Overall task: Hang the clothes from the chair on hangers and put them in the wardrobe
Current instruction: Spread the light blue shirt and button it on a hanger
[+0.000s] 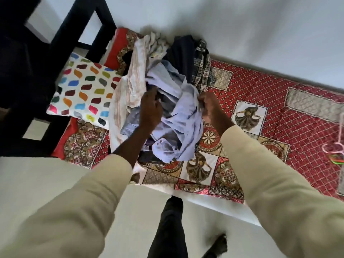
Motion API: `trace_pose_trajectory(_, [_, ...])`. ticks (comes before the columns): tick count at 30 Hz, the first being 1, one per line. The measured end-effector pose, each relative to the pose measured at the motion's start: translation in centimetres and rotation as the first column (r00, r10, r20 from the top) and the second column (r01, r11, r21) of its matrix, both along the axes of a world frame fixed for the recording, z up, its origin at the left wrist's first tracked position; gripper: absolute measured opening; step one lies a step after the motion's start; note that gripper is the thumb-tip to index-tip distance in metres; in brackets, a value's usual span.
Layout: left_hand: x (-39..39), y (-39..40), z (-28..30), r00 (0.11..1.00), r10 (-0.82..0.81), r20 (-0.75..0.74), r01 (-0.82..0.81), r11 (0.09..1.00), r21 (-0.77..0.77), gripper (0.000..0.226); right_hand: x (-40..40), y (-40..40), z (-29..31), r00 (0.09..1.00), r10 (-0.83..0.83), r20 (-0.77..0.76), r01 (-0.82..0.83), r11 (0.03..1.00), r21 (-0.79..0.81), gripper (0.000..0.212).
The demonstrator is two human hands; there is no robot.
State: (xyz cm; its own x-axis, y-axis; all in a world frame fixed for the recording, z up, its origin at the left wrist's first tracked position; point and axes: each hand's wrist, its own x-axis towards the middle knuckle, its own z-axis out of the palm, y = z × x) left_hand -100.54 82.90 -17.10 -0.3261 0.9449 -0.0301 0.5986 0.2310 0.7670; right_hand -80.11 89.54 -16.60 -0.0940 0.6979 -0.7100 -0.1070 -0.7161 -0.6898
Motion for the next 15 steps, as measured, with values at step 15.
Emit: trace_pose_trajectory(15, [24.0,-10.4,23.9,0.667,-0.72,-0.192,0.691,0.694,-0.202,0.073,25.6,-18.9,32.0,0.765,0.547,0.339,-0.643,0.625,0.443,0.045])
